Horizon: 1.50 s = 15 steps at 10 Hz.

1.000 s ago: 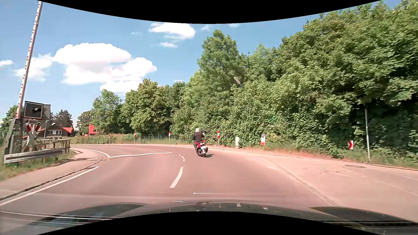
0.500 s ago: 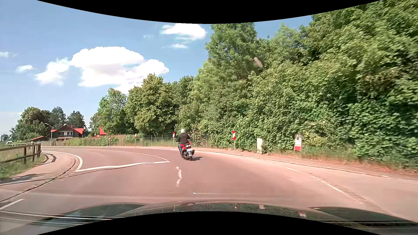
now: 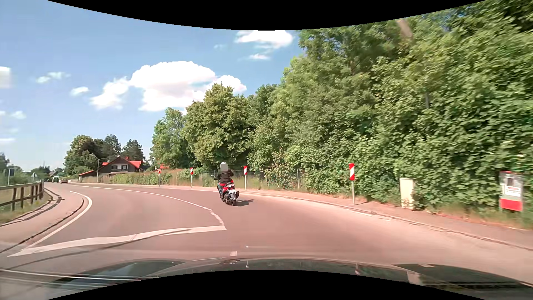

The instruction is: Follow the waypoints while adhering to traffic rules and regulations

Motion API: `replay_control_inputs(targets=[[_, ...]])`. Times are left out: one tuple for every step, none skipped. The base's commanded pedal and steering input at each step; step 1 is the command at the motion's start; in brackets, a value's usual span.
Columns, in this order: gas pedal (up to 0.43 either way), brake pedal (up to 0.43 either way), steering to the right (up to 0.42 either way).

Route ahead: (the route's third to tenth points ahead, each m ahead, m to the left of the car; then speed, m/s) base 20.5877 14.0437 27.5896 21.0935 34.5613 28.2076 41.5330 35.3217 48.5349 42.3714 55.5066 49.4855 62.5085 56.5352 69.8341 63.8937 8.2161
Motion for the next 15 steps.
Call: replay_control_inputs(targets=[[0.138, 0.006, -0.181], [0.150, 0.012, -0.181], [0.150, 0.012, -0.181], [0.157, 0.012, -0.186], [0.157, 0.012, -0.191], [0.157, 0.012, -0.193], [0.157, 0.006, -0.193], [0.157, 0.012, -0.191], [0.169, 0.012, -0.189], [0.177, 0.006, -0.184], [0.177, 0.012, -0.179], [0.177, 0.012, -0.178], [0.177, 0.012, -0.176], [0.177, 0.012, -0.174], [0.177, 0.006, -0.165]])
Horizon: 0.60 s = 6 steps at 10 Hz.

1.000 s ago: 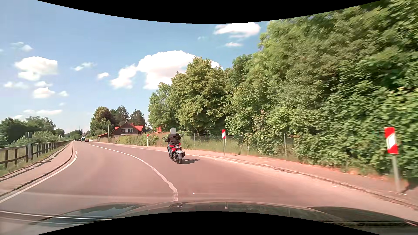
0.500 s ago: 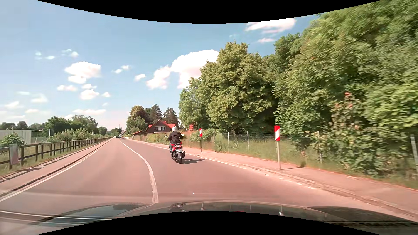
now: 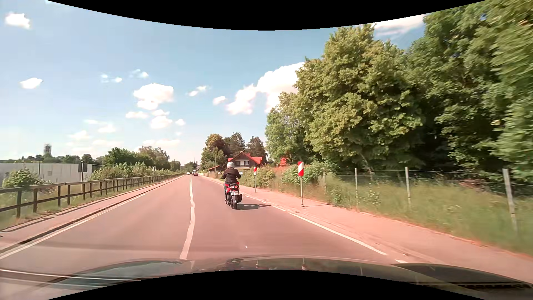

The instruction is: Follow the waypoints while adhering to traffic rules and regulations

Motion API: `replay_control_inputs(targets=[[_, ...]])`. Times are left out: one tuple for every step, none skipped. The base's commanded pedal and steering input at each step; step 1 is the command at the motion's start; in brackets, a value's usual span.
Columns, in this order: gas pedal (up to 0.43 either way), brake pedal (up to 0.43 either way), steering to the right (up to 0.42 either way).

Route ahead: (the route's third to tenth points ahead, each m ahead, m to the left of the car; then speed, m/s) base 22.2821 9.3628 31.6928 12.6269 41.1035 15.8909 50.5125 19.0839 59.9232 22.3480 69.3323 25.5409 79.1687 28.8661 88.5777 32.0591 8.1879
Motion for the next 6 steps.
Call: replay_control_inputs(targets=[[0.177, 0.012, -0.158], [0.177, 0.012, -0.155], [0.177, 0.012, -0.155], [0.177, 0.012, -0.154], [0.177, 0.006, -0.150], [0.177, 0.006, -0.145]])
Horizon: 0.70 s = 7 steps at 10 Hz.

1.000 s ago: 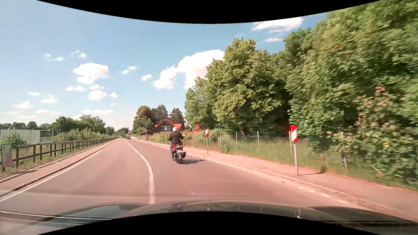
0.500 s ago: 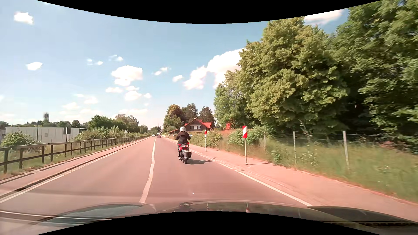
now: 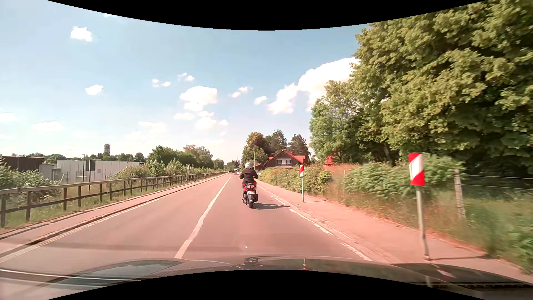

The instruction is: Follow the waypoints while adhering to traffic rules and regulations

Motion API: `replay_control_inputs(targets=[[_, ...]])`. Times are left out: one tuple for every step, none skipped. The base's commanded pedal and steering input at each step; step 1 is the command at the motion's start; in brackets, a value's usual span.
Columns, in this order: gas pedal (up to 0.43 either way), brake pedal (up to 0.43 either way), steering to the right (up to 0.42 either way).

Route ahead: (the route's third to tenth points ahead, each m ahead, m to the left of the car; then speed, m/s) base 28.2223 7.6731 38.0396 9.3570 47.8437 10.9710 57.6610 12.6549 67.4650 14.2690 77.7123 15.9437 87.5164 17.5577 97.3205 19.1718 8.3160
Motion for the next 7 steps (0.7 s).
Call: replay_control_inputs(targets=[[0.189, 0.006, -0.138], [0.189, 0.006, -0.125], [0.189, 0.012, -0.111], [0.189, 0.012, -0.094], [0.189, 0.012, -0.080], [0.189, 0.012, -0.067], [0.189, 0.012, -0.053]])
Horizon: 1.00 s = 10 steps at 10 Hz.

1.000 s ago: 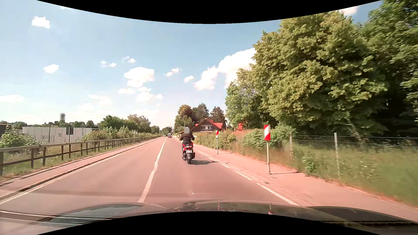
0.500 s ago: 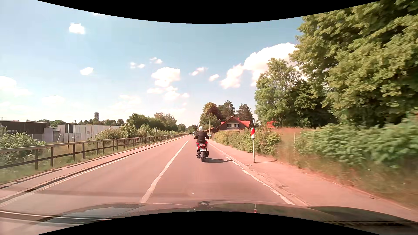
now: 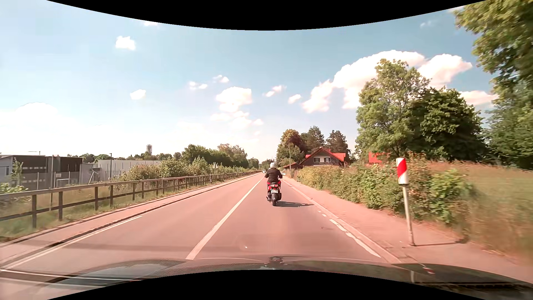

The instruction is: Follow the waypoints while adhering to traffic rules and regulations

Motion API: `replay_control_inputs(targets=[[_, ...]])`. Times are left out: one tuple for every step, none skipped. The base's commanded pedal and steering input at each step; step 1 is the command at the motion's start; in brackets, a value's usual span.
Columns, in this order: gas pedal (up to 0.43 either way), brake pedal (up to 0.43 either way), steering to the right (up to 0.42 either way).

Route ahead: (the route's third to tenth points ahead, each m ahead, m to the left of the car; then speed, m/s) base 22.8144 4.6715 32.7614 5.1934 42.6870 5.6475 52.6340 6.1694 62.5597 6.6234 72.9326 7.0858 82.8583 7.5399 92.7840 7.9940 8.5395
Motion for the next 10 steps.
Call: replay_control_inputs(targets=[[0.189, 0.006, -0.039], [0.189, 0.012, -0.025], [0.189, 0.012, -0.018], [0.197, 0.012, -0.012], [0.197, 0.012, -0.010], [0.197, 0.012, -0.011], [0.197, 0.012, -0.010], [0.209, 0.012, -0.010], [0.209, 0.012, -0.009], [0.209, 0.006, -0.008]])
